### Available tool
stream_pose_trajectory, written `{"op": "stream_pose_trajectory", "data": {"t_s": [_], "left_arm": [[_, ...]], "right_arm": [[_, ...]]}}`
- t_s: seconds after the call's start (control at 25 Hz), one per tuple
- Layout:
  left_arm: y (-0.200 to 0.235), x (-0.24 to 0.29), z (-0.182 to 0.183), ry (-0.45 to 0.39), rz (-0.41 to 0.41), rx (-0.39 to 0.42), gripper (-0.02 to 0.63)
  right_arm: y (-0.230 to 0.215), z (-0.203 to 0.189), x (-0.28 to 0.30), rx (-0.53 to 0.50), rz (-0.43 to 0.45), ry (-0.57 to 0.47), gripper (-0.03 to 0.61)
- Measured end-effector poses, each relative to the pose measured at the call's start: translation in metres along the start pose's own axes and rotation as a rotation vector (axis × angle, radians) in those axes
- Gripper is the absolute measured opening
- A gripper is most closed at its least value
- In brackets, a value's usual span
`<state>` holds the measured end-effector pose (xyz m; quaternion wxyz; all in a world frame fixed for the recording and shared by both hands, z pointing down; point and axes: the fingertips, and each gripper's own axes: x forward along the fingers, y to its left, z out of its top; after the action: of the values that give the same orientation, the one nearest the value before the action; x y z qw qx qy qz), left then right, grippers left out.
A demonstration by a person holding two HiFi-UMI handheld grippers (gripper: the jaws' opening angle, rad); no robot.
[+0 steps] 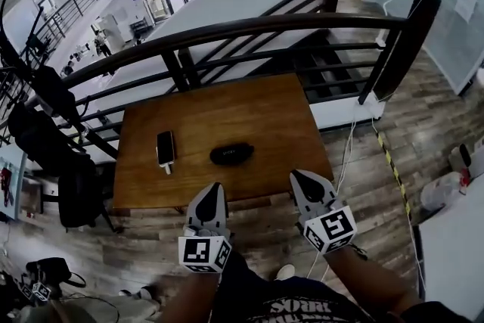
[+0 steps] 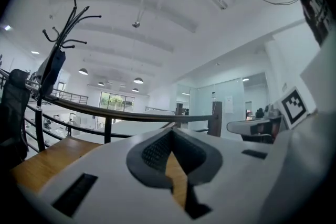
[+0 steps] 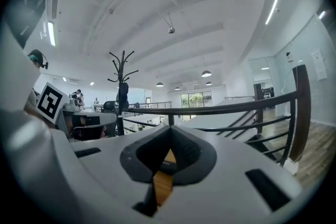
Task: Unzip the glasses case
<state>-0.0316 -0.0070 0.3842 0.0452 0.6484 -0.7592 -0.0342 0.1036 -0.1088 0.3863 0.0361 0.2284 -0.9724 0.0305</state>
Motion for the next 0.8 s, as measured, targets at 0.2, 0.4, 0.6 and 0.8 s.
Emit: {"op": "stream_pose_trajectory", "data": {"t_s": [0.2,0.4,0.6,0.8], "left_arm": [[-0.021,-0.038,0.013,0.017,0.033,0.038,0.003],[-0.034,-0.067,0.009,0.037,0.027,0.029,0.003],[-0.030,-0.087,-0.003,0.047,0.010,0.021,0.003],[-0.013,-0.110,0.004,0.035,0.022,0.005,0.003]], "right_arm": [[0.019,-0.014,-0.033,0.068,0.034,0.025,-0.002],[0.049,-0.018,-0.052,0.031,0.035,0.045,-0.002],[0.073,-0.013,-0.053,0.008,0.030,0.043,-0.003],[0.084,-0.007,-0.064,-0.016,-0.009,0.059,-0.003]]}}
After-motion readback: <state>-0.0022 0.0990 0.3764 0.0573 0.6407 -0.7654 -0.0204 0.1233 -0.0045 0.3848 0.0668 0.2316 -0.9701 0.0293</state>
